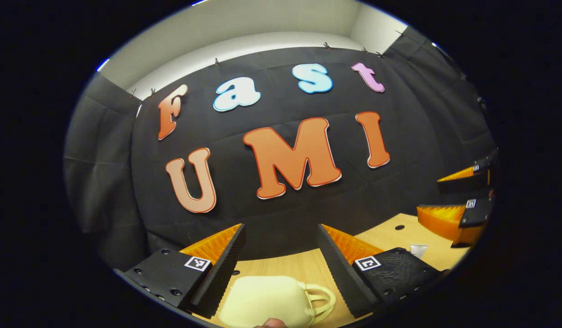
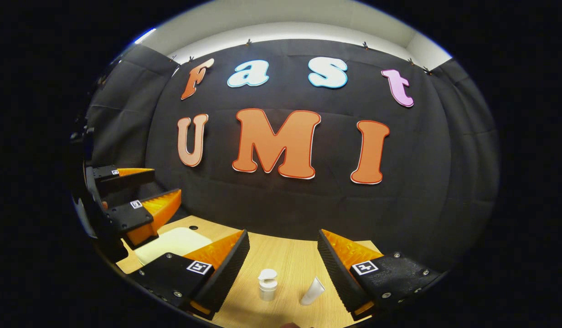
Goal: First open the suitcase, pack the skin care products into it, and then close the suitcase.
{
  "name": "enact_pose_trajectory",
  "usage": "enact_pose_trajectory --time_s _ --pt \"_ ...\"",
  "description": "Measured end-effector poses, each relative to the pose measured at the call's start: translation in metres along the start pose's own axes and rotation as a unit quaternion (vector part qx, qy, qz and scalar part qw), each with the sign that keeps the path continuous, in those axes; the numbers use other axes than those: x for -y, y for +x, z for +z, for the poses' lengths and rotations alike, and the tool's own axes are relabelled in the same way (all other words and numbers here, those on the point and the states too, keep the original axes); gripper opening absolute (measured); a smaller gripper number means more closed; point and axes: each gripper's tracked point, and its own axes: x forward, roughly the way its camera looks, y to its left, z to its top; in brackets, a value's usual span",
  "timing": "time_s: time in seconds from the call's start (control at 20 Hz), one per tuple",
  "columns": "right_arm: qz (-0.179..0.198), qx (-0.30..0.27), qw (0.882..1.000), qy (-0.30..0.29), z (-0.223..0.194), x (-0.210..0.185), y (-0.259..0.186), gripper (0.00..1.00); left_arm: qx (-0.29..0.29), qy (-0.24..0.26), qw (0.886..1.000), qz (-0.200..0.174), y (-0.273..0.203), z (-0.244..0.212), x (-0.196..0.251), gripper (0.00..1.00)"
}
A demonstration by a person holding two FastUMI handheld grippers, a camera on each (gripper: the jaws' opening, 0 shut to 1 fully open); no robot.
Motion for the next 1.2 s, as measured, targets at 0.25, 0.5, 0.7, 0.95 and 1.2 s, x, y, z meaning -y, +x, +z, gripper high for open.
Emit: enact_pose_trajectory --time_s 0.25,0.5,0.7,0.95,1.2 --pt "-0.006 -0.002 1.0 -0.009 -0.003 0.011 -0.002 0.95 -0.041 0.074 0.996 -0.039 0.004 -0.047 0.035 0.99" --pt "-0.023 -0.007 1.0 -0.015 -0.008 0.029 -0.006 0.96 -0.094 0.143 0.982 -0.079 0.01 -0.118 0.068 0.98" --pt "-0.04 -0.019 0.997 -0.064 -0.02 0.043 -0.008 0.96 -0.125 0.154 0.976 -0.095 0.014 -0.152 0.075 0.98" --pt "-0.072 -0.022 0.996 -0.047 -0.021 0.069 -0.012 0.96 -0.145 0.212 0.958 -0.131 0.012 -0.193 0.09 0.98" --pt "-0.095 -0.025 0.994 -0.046 -0.023 0.085 -0.015 0.96 -0.16 0.278 0.933 -0.163 0.006 -0.232 0.107 0.98"
